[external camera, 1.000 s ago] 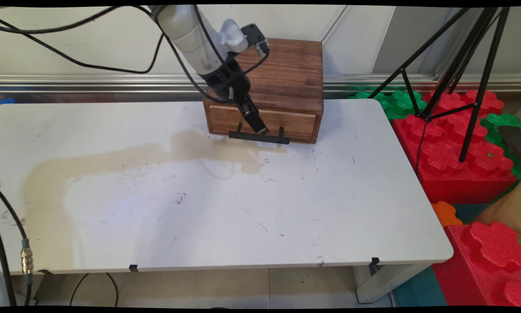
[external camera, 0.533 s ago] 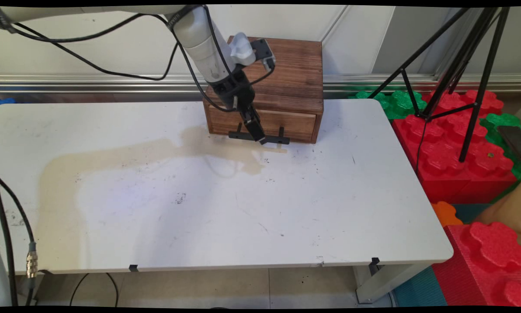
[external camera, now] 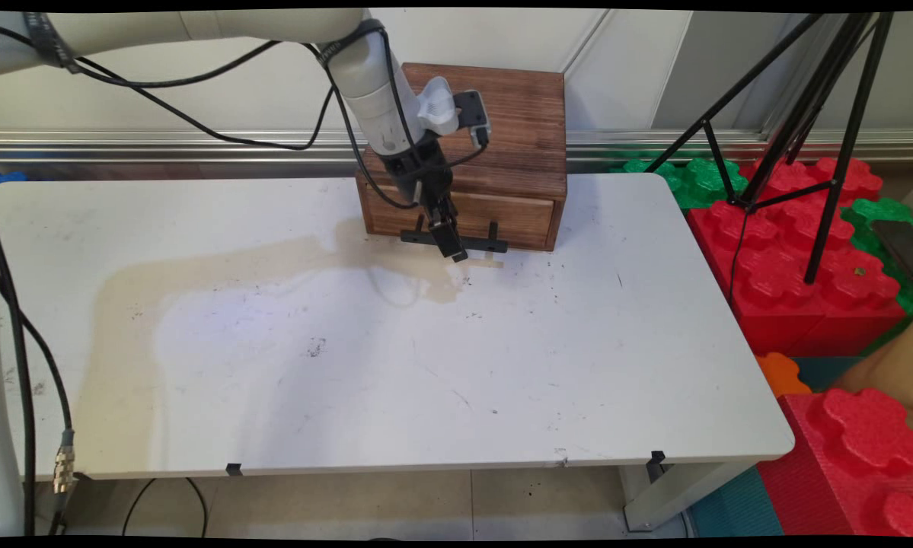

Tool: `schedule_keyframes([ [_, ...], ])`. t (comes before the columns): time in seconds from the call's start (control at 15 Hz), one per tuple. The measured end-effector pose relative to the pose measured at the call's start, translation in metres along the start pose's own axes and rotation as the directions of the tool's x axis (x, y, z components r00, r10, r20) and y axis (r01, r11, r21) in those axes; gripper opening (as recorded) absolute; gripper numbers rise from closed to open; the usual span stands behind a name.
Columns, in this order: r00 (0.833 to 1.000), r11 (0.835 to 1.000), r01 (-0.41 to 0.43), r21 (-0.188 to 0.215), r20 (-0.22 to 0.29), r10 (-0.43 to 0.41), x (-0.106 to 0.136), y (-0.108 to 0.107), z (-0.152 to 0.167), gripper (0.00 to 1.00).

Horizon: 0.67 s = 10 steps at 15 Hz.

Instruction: Open the drawer

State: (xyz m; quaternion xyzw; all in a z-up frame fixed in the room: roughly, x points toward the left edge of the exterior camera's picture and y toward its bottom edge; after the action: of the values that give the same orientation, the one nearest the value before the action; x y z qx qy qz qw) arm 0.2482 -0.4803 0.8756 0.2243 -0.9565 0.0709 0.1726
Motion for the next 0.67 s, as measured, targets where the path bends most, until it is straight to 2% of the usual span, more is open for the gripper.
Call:
schedule_keyframes([
  [0.67, 0.993, 0.994, -0.112, -0.006, 0.049, 0.112, 0.003, -0.005, 0.026, 1.0],
])
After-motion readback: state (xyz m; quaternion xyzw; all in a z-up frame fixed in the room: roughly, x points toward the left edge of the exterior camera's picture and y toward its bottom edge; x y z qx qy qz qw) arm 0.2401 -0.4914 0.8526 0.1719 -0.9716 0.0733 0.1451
